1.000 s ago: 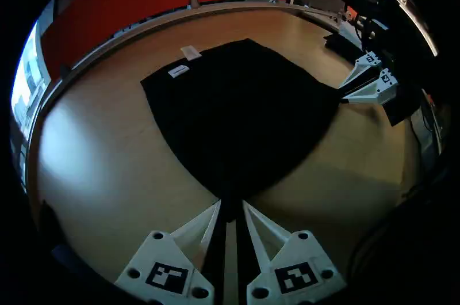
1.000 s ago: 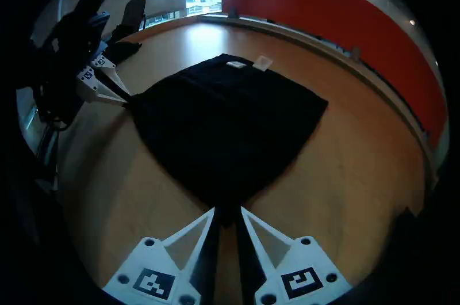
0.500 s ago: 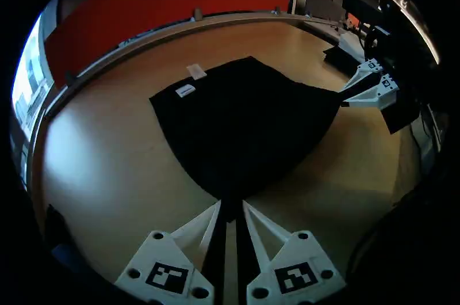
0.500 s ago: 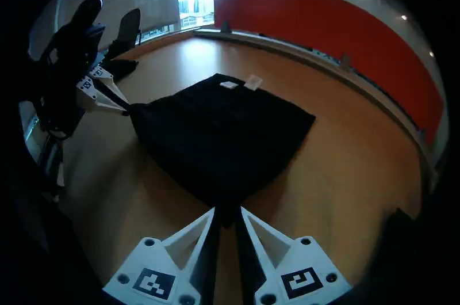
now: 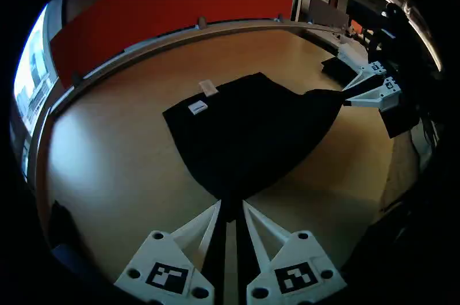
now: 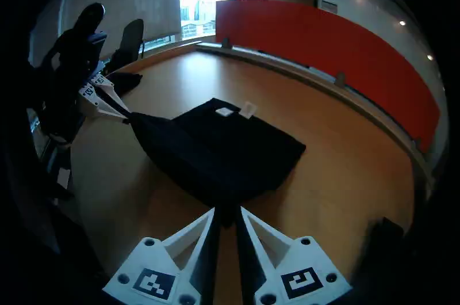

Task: Fold towel

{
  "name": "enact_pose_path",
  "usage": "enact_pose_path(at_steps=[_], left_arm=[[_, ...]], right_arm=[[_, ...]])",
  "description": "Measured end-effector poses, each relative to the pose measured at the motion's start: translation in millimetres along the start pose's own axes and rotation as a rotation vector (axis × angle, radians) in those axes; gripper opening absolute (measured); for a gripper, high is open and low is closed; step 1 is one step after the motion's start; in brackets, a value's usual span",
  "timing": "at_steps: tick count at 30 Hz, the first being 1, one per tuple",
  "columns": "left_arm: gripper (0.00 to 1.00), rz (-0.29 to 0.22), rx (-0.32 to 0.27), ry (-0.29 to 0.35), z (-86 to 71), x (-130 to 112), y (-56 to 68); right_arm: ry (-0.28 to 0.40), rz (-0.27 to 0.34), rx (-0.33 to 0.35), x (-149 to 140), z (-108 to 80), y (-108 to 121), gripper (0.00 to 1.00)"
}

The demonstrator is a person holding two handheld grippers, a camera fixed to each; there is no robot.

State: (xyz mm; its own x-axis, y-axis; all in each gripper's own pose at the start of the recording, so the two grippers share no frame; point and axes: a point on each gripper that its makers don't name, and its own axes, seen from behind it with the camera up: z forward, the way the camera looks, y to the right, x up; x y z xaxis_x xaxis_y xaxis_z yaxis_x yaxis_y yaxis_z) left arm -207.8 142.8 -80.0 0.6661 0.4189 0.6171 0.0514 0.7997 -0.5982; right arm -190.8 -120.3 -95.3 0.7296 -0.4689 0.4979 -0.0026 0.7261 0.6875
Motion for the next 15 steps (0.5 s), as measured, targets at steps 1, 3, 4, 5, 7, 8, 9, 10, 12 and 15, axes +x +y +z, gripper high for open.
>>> enact_pose_path(at_steps=[1, 3, 4, 5, 7, 8, 9, 10, 12, 15], left_arm=[[0.10, -0.002, 0.000, 0.003, -2.2, 1.5, 0.7], [0.10, -0.009, -0.001, 0.008, -6.1, 4.2, 1.8], [0.10, -0.013, -0.002, 0.012, -8.3, 5.9, 2.3], [0.10, -0.017, -0.003, 0.015, -10.2, 7.4, 2.8], [0.10, -0.025, -0.005, 0.018, -13.8, 9.9, 3.9], [0.10, -0.029, -0.006, 0.020, -15.4, 11.0, 4.5], [0.10, -0.030, -0.005, 0.021, -17.2, 12.1, 5.0], [0.10, -0.030, -0.005, 0.023, -19.2, 13.4, 5.5], [0.10, -0.029, -0.003, 0.025, -23.0, 15.3, 6.4], [0.10, -0.024, -0.001, 0.027, -29.2, 17.6, 7.8]], right_arm=[[0.003, -0.002, -0.001, 2.1, -2.3, -0.1, 0.17], [0.006, -0.006, -0.002, 5.2, -6.3, -0.2, 0.17], [0.007, -0.009, -0.002, 6.8, -8.5, -0.3, 0.17], [0.008, -0.012, -0.002, 8.1, -10.5, -0.3, 0.17], [0.009, -0.017, -0.003, 10.6, -14.3, -0.6, 0.17], [0.010, -0.020, -0.003, 11.8, -16.0, -0.7, 0.17], [0.011, -0.021, -0.003, 12.8, -17.6, -0.9, 0.17], [0.011, -0.021, -0.004, 13.9, -19.3, -1.1, 0.17], [0.013, -0.022, -0.004, 15.5, -22.2, -1.7, 0.17], [0.014, -0.024, -0.005, 17.5, -26.6, -3.2, 0.17]])
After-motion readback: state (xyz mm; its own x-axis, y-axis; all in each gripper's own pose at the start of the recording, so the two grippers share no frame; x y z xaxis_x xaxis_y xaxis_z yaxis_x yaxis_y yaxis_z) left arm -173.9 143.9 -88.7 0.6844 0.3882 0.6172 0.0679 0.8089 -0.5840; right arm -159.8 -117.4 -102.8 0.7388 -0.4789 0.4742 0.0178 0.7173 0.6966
